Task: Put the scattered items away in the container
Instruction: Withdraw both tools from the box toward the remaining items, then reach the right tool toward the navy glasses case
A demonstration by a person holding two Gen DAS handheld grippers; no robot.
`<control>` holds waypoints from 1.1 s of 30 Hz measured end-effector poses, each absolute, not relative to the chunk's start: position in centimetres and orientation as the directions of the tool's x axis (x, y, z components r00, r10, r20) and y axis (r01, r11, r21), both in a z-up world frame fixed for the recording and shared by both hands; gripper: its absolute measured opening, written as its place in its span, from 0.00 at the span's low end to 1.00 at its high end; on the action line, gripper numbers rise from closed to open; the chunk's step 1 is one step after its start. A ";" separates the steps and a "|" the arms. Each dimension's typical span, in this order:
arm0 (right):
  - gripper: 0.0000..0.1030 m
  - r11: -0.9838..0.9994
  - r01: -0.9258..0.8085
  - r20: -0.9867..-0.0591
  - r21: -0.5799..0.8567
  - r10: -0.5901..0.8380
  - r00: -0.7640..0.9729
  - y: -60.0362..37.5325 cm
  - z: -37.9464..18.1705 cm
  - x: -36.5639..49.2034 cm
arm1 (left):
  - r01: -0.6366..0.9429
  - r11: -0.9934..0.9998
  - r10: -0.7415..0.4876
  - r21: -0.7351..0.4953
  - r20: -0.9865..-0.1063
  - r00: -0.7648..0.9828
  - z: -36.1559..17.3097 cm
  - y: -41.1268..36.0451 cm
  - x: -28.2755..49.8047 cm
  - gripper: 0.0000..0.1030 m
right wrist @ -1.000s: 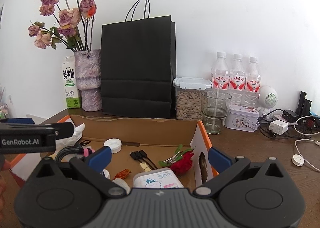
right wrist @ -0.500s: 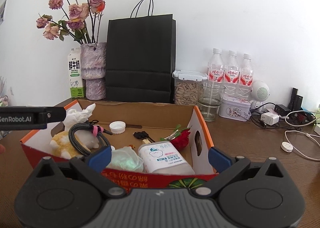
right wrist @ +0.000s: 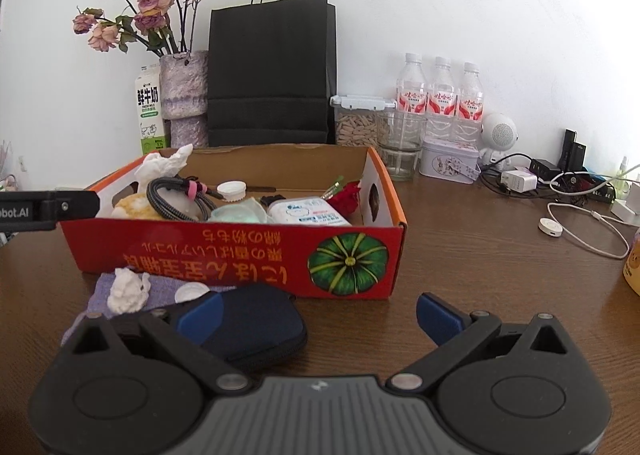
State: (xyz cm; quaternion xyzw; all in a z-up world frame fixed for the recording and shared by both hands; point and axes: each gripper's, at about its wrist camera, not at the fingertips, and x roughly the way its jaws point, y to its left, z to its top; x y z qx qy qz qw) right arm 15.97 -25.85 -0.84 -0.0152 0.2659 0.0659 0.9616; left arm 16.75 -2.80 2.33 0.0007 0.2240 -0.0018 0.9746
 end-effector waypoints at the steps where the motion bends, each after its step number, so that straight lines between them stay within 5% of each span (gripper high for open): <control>1: 1.00 0.991 -0.134 -0.521 0.007 0.118 0.845 -26.0 -1.0 15.7 | 0.002 1.000 0.000 0.003 -0.441 0.897 2.2 -2.7 16.6 1.00; 33: 1.00 0.993 -0.117 -0.591 -0.005 0.092 0.801 -23.0 -1.0 13.5 | -0.068 0.998 0.057 -0.007 -0.462 0.885 0.8 3.2 13.0 1.00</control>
